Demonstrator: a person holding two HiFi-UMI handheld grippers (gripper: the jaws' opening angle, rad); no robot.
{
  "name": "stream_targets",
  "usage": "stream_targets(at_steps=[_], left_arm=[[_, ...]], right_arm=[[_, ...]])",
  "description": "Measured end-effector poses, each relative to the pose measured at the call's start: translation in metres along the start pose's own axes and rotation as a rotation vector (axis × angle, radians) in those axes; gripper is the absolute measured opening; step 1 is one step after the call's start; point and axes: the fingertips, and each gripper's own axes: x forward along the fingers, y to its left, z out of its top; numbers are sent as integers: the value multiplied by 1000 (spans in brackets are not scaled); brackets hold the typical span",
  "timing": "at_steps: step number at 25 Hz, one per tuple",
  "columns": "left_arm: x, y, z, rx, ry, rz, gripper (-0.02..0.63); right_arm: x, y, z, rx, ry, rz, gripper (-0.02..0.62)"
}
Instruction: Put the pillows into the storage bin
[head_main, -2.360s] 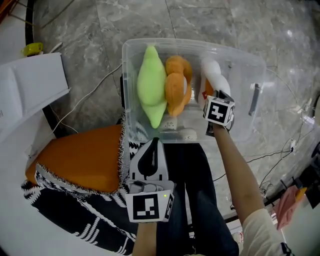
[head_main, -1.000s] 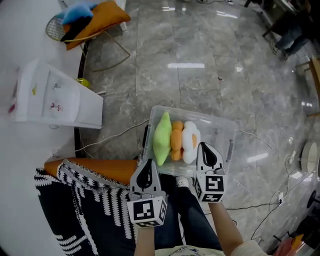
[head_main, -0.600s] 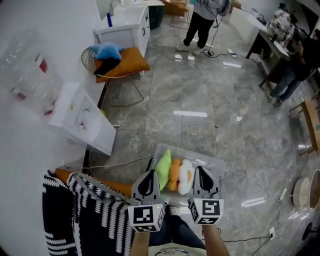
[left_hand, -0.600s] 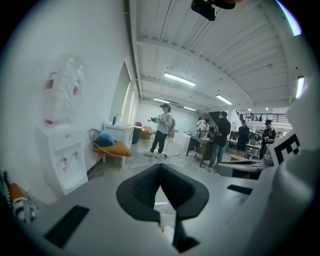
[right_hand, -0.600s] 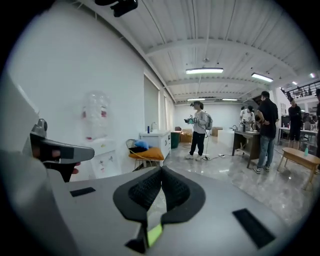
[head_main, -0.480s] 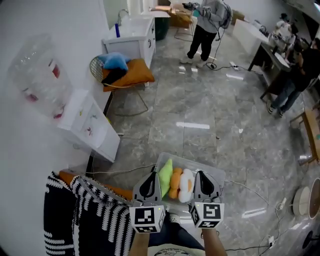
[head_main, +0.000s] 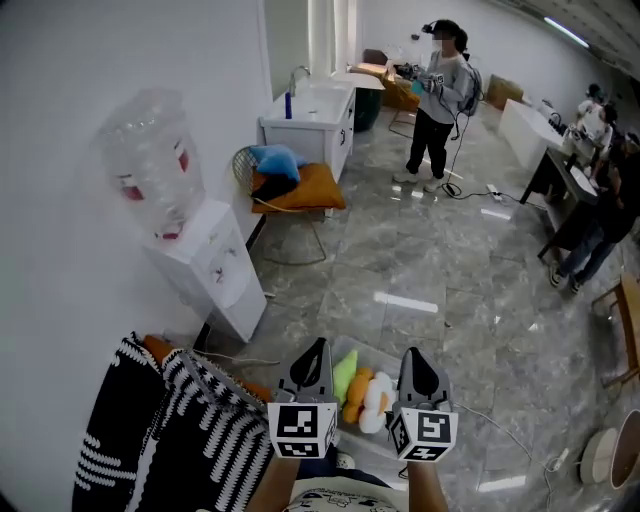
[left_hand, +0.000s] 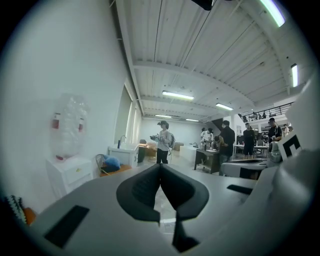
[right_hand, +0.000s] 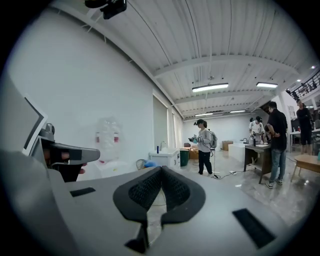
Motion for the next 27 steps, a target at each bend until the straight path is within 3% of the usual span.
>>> stream_targets(at_steps=[9,27], left_arm=[[-10,-5,21,14,-36,13,14],[6,-11,27,26,-27,-27,14]], right_arm=[[-7,11,23,14,-51,46,14],[6,0,31,14,-67,15,14]])
